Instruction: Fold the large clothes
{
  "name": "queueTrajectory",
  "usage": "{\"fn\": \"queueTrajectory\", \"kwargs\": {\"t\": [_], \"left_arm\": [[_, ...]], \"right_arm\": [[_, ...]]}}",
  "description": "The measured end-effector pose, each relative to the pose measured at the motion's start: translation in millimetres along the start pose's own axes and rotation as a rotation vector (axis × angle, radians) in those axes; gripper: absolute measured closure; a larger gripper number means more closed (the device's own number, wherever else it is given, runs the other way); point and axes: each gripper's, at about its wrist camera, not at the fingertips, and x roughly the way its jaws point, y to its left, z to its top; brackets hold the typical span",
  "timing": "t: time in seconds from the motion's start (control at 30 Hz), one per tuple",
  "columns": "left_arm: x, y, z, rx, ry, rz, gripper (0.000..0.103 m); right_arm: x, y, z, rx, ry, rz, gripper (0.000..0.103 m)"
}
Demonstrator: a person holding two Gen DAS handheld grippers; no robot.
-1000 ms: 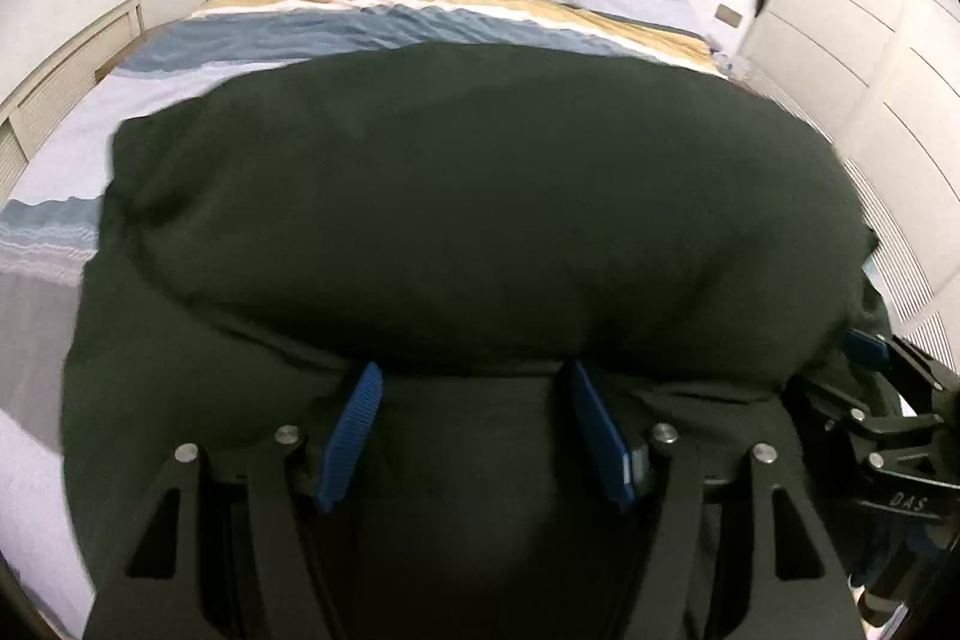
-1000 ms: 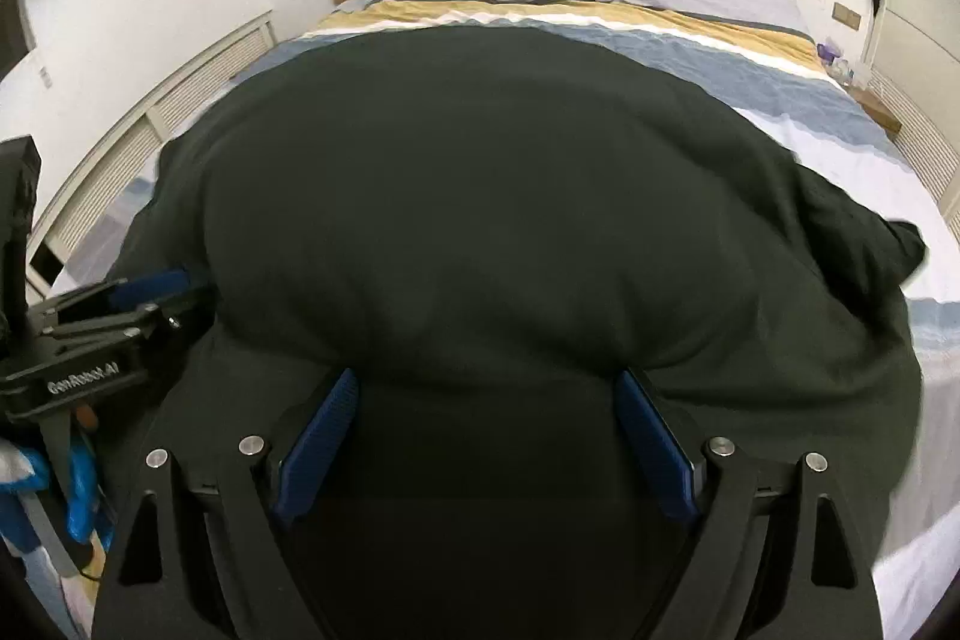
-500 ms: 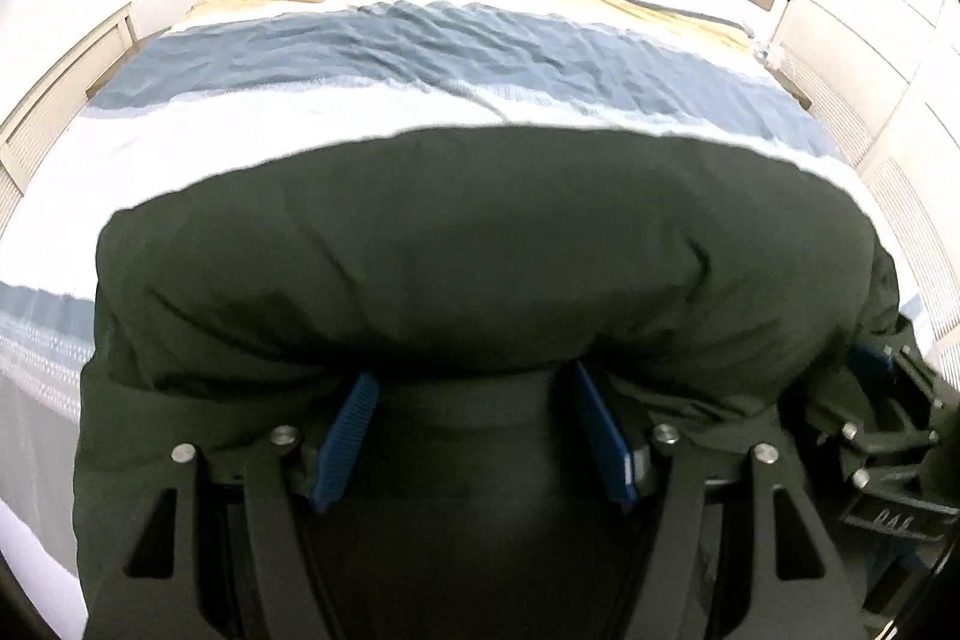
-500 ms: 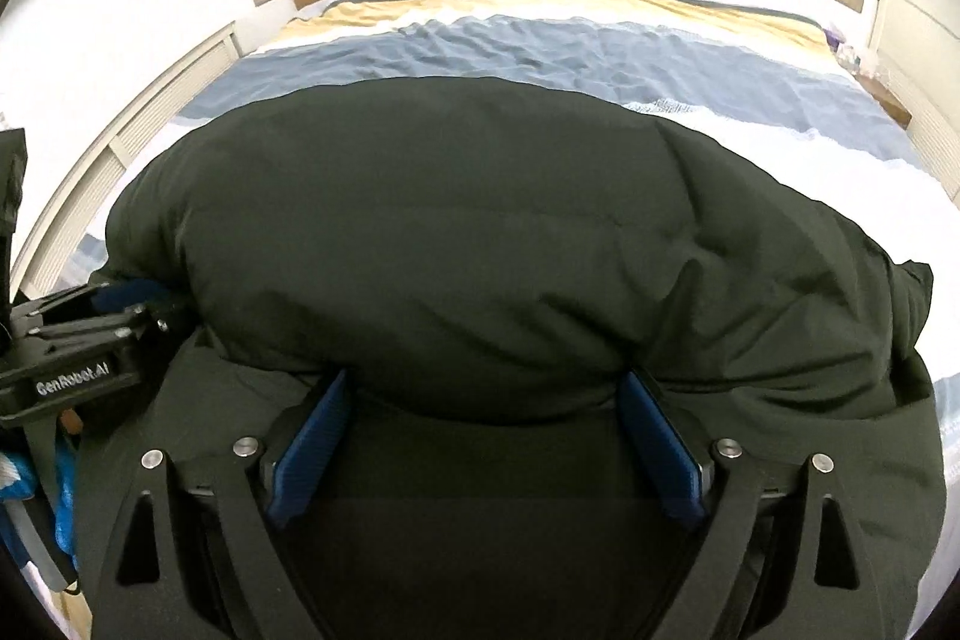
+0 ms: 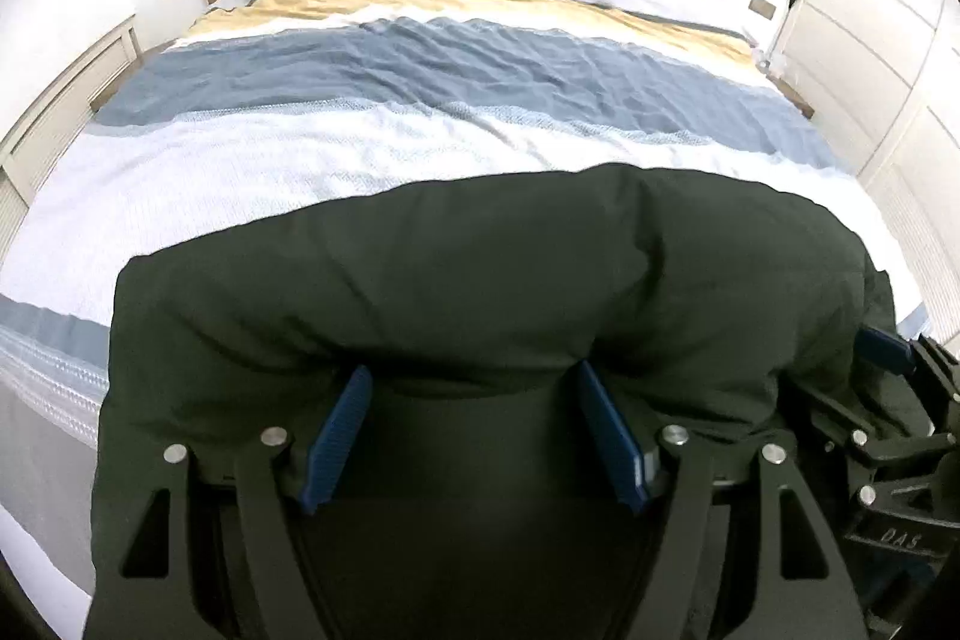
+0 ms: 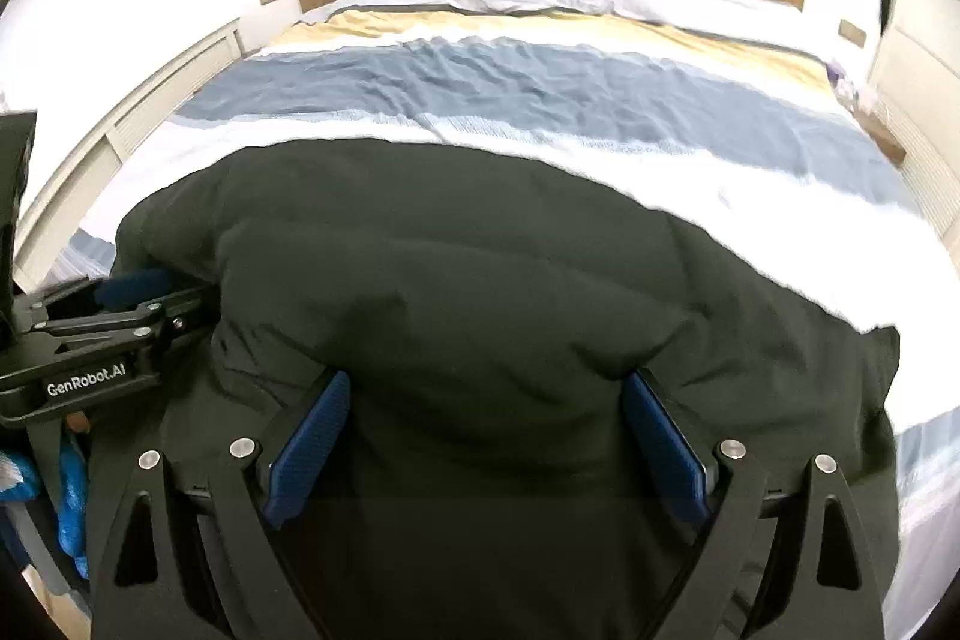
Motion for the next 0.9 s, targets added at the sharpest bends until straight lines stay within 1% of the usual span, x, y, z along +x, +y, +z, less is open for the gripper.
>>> {"fn": "queueTrajectory", "kwargs": {"t": [0.07, 0.2, 0.27, 0.33, 0.47, 0.53, 0.6, 0.67, 0.7, 0.77, 0.9], "left_arm": [[8.4, 9.1, -1.6, -0.015, 0.031, 0.012, 0.031], [7.1, 22.1, -8.5, -0.027, 0.039, 0.031, 0.031], [5.5, 26.7, -11.8, -0.029, 0.045, 0.043, 0.031], [3.2, 32.2, -15.4, -0.037, 0.051, 0.062, 0.031], [-5.5, 45.8, -22.6, -0.062, 0.064, 0.1, 0.031], [-16.4, 49.9, -27.3, -0.073, 0.051, 0.095, 0.031], [-27.1, 50.6, -33.2, -0.07, 0.034, 0.094, 0.031], [-37.2, 50.0, -40.1, -0.063, 0.013, 0.091, 0.031], [-40.2, 49.6, -42.4, -0.061, 0.008, 0.091, 0.031], [-48.1, 49.2, -50.4, -0.059, -0.004, 0.085, 0.031], [-56.7, 49.2, -60.8, -0.052, -0.015, 0.091, 0.031]], "right_arm": [[10.1, -10.5, 1.3, 0.029, 0.031, 0.01, 0.012], [20.5, -48.5, -4.8, 0.149, 0.071, 0.045, 0.012], [19.6, -64.8, -8.9, 0.189, 0.076, 0.042, 0.012], [20.1, -79.0, -12.3, 0.225, 0.088, 0.019, 0.012], [17.7, -108.0, -21.3, 0.273, 0.123, -0.053, 0.012], [13.0, -123.8, -26.2, 0.316, 0.144, -0.089, 0.012], [4.8, -132.0, -28.3, 0.33, 0.15, -0.151, 0.013], [-10.0, -130.7, -31.3, 0.298, 0.132, -0.194, 0.013], [-17.6, -127.3, -31.6, 0.283, 0.115, -0.195, 0.013], [-36.1, -114.4, -35.4, 0.243, 0.075, -0.183, 0.013], [-60.2, -83.0, -43.3, 0.174, 0.02, -0.147, 0.013]]}}
